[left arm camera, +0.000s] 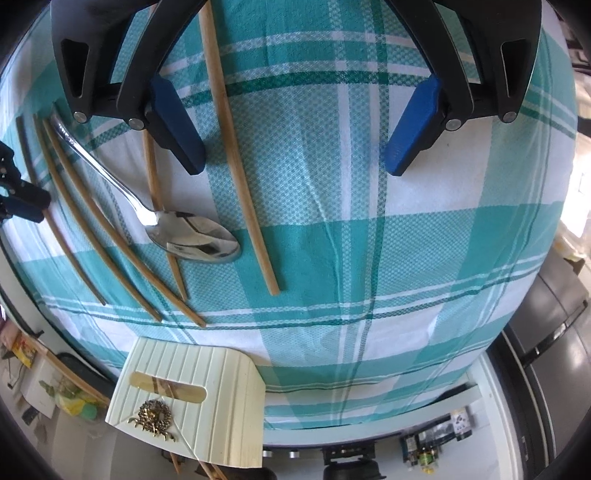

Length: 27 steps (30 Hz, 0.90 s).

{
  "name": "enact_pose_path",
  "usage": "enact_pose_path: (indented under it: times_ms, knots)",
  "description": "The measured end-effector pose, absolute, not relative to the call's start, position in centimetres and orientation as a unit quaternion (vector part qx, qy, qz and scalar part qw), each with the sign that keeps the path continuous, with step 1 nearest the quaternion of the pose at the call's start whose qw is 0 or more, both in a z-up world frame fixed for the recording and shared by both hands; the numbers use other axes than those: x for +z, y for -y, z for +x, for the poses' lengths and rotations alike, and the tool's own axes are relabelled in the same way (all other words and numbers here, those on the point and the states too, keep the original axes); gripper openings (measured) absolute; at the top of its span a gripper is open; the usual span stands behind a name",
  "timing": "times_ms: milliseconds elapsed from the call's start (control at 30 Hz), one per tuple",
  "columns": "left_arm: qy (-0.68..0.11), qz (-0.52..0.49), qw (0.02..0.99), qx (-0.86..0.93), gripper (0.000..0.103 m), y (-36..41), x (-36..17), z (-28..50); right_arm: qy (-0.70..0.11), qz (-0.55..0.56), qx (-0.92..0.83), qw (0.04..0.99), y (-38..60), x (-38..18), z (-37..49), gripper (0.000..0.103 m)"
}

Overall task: Organize utensils
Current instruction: 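Lower both open tools toward the loose bamboo chopsticks on the cloth, then close the left tool on a chopstick while the right tool grasps another chopstick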

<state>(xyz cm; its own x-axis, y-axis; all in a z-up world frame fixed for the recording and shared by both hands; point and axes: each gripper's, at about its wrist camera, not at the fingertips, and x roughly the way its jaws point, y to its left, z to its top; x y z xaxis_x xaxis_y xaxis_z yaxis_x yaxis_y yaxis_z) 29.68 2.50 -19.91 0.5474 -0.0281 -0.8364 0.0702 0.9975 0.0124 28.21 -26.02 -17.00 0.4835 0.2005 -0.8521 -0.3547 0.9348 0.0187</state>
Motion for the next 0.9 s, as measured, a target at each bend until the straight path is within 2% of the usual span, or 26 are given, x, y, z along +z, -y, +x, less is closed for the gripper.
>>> enact_pose_path:
  times_ms: [333,367,500,900]
  knots:
    - [-0.465,0.017,0.885,-0.025,0.103,-2.8,-20.1,29.4,-0.444,-0.059,0.174,0.877,26.6,-17.3,27.5,0.027]
    - [-0.466,0.017,0.885,-0.025,0.103,-2.8,-20.1,29.5,-0.444,-0.057,0.180,0.876,26.6,-17.3,27.4,0.031]
    - [-0.468,0.015,0.883,-0.023,0.103,-2.8,-20.1,29.4,-0.444,-0.070,0.198,0.871,25.7,-17.4,27.1,0.060]
    - [-0.464,0.025,0.884,-0.046,0.103,-3.0,-20.0,29.0,-0.467,-0.086,0.157,0.866,24.6,-17.3,27.6,0.061]
